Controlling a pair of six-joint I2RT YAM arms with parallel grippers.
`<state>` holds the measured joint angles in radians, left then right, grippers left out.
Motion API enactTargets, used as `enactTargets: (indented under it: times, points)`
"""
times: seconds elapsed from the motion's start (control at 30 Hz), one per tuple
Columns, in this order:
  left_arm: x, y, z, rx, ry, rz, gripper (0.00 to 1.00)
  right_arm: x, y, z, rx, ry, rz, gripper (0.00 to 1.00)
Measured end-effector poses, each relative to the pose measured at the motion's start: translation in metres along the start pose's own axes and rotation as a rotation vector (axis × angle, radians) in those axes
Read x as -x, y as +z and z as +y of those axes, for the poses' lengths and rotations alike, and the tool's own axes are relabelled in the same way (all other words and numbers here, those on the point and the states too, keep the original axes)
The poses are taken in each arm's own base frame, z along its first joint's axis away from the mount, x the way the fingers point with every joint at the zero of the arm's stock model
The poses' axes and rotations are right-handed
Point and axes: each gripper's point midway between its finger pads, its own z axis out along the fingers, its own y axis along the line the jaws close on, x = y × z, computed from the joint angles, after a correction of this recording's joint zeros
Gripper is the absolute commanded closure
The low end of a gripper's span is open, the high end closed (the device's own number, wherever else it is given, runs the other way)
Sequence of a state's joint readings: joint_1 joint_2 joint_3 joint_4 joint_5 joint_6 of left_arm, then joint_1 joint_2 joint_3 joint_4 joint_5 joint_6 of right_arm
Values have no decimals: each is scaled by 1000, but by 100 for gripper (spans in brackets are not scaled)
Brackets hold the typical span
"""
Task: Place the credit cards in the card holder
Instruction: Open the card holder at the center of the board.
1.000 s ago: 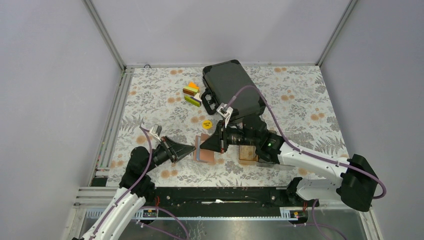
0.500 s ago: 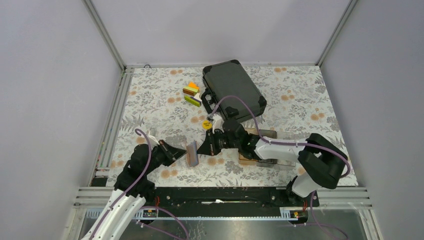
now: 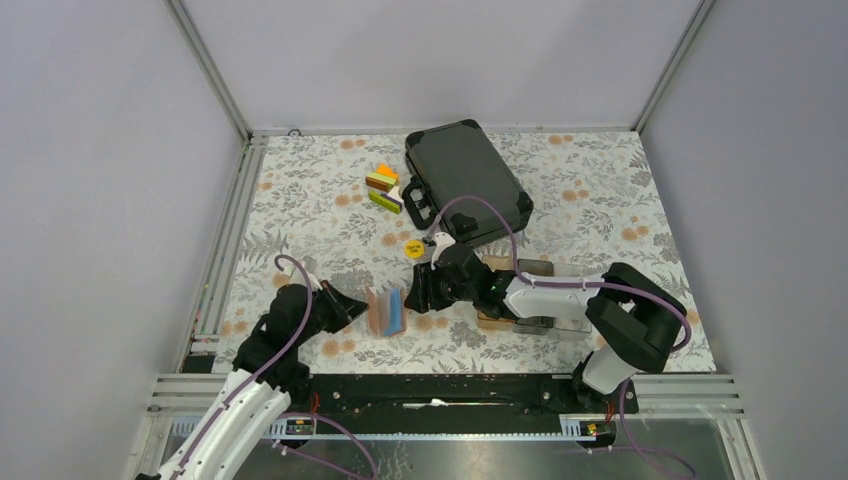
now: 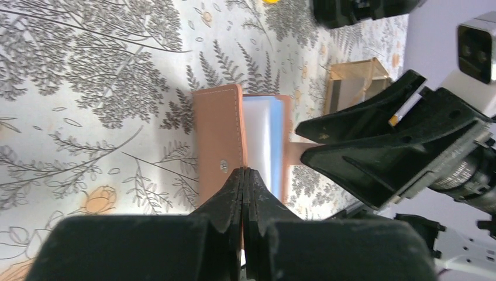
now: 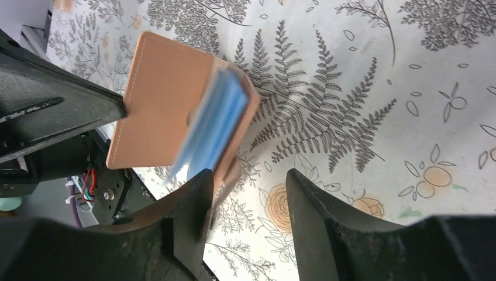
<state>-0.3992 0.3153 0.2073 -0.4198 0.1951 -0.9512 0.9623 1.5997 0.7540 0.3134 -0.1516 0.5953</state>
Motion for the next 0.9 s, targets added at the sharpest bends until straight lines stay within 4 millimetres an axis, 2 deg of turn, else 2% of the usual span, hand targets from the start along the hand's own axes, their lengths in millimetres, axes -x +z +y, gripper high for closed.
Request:
enactTargets:
  times: [0.1, 0.17, 0.23, 0.37, 0.43, 0.53, 0.67, 0.9]
  points:
    - [1, 2, 9, 40, 11, -6, 100, 1, -3, -3, -22, 0, -4, 51]
    - [0, 3, 16, 74, 15, -5, 100, 3, -6, -1, -20, -5, -11, 51]
    - [0, 2, 21, 98, 19, -6, 100, 6, -12, 2, -33, -14, -27, 47]
    - [-1, 2, 26, 118, 21, -9, 100, 14, -28, 14, -41, -47, -73, 43]
    - [-1, 2, 26, 120, 22, -9, 100, 21, -36, 20, -33, -58, -104, 44]
    - [-1, 2, 27, 121, 24, -9, 100, 29, -43, 28, -12, -68, -127, 50]
    - [-1, 2, 27, 122, 24, -9, 100, 24, -33, 40, 47, -73, -74, 61]
    - [0, 2, 26, 127, 24, -6, 100, -4, -12, 38, 86, -48, 45, 61]
